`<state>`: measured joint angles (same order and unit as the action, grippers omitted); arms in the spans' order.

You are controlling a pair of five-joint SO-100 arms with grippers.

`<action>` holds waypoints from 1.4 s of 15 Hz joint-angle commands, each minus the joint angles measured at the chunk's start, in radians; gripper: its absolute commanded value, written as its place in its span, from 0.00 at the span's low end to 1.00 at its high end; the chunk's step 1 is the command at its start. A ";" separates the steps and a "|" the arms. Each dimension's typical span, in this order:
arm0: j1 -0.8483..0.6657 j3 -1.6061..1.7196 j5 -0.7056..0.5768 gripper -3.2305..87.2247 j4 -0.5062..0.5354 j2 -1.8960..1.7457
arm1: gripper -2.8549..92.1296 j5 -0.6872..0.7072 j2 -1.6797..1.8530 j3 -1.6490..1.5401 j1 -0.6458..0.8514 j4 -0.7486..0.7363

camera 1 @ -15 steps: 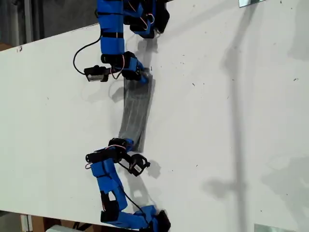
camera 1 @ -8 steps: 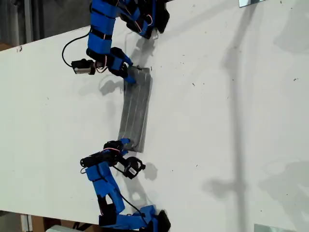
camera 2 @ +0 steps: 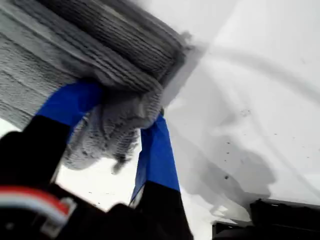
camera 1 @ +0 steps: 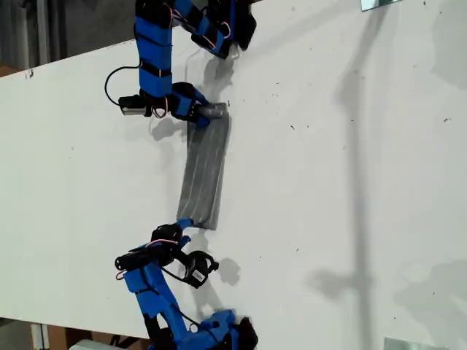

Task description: Grasp corners of a square towel and fold twice.

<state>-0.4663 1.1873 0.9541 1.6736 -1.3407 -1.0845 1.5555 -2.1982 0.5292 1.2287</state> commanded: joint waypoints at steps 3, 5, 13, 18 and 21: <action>0.035 0.328 0.083 0.22 -0.101 -0.408 | 0.03 -0.115 0.193 -0.098 0.029 0.058; 0.092 0.548 0.146 0.22 -0.195 -0.657 | 0.03 -0.164 0.472 -0.123 0.052 0.189; 0.252 1.299 0.314 0.22 -0.621 -1.224 | 0.03 -0.195 0.594 0.348 0.054 0.448; 0.219 1.480 0.258 0.22 -0.767 -1.269 | 0.03 -0.029 0.066 0.811 -0.172 0.258; 0.141 1.594 0.212 0.22 -0.825 -1.328 | 0.03 0.005 -0.166 1.071 -0.224 0.241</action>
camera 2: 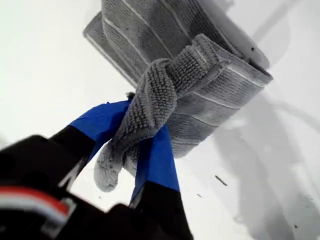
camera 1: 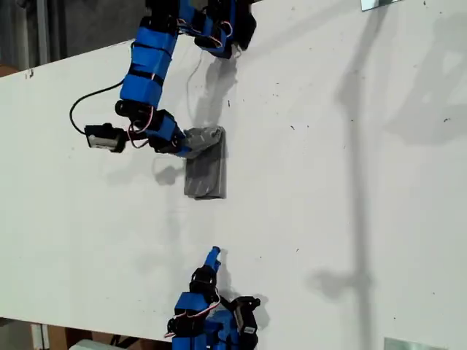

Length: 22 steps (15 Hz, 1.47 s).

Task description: Grasp corners of a square towel and fold twice.

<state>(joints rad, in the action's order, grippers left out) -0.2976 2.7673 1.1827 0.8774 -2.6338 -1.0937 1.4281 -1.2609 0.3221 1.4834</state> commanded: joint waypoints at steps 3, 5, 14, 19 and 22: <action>-0.086 0.152 -0.043 0.22 -0.074 -0.179 | 0.03 0.014 -0.120 0.144 -0.017 -0.114; -0.095 0.161 -0.040 0.21 -0.040 -0.198 | 0.03 0.051 -0.170 0.149 -0.018 -0.195; -0.133 0.176 -0.002 0.20 -0.061 -0.161 | 0.45 0.063 -0.015 0.058 0.055 -0.176; -0.146 0.178 -0.006 0.20 -0.071 -0.158 | 0.42 -0.025 0.370 -0.503 -0.011 -0.232; -0.152 0.179 -0.002 0.20 -0.074 -0.155 | 0.29 -0.087 0.261 -0.448 -0.143 -0.265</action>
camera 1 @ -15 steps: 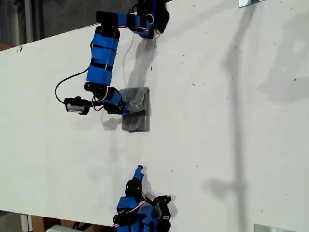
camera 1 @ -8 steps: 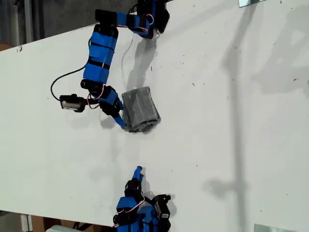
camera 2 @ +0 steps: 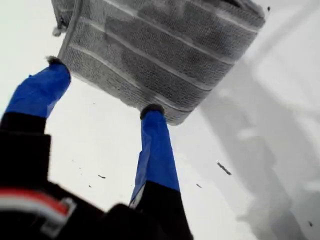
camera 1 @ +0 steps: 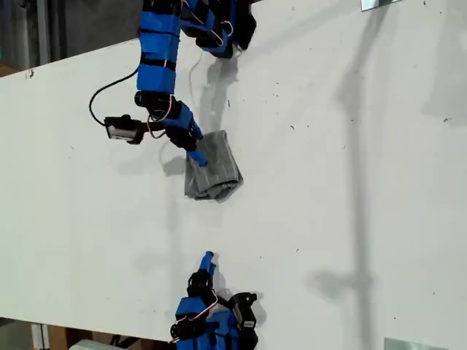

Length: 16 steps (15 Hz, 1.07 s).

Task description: Grasp corners of a square towel and fold twice.

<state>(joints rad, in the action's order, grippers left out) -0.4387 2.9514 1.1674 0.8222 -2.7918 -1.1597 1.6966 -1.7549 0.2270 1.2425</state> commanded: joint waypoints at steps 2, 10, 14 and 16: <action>-0.009 -0.003 0.017 0.20 -0.017 0.003 | 0.25 -0.037 -0.133 0.172 -0.117 -0.049; -0.011 -0.003 0.021 0.20 -0.020 0.006 | 0.26 -0.031 -0.644 0.704 -0.224 -0.038; -0.011 -0.003 0.021 0.20 -0.020 0.006 | 0.21 -0.017 -0.746 0.793 -0.187 -0.049; -0.006 -0.002 0.025 0.20 -0.020 0.006 | 0.09 -0.014 -0.764 0.802 -0.153 -0.054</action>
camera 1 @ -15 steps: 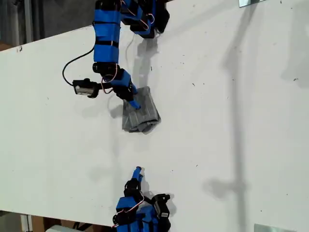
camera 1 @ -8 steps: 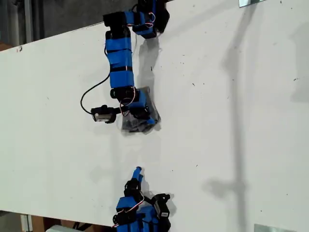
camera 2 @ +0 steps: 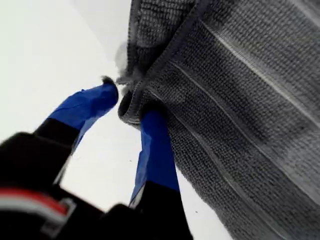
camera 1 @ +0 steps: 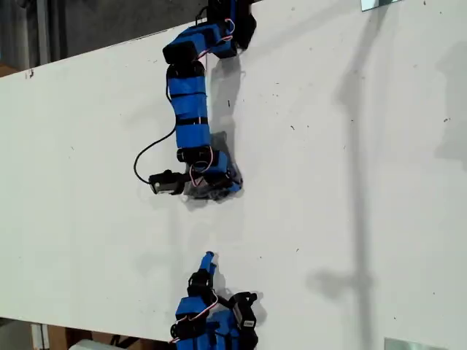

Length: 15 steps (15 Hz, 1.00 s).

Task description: Grasp corners of a square towel and fold twice.

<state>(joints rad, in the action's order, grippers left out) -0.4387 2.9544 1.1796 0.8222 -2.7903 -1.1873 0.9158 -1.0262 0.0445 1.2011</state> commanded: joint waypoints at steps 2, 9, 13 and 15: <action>-0.005 -0.005 0.014 0.20 -0.020 0.005 | 0.03 0.023 0.014 0.074 0.037 -0.009; -0.006 -0.005 0.011 0.20 -0.021 0.005 | 0.03 0.074 0.170 0.064 0.025 0.040; -0.014 -0.011 0.005 0.20 -0.029 0.025 | 0.03 0.150 0.261 0.048 0.069 0.011; -0.014 -0.011 0.005 0.20 -0.029 0.025 | 0.03 0.184 0.267 0.046 0.115 -0.011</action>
<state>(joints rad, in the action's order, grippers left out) -0.4387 2.9544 1.1796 0.8115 -2.7688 -1.0278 1.0922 -1.0262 0.1289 1.2072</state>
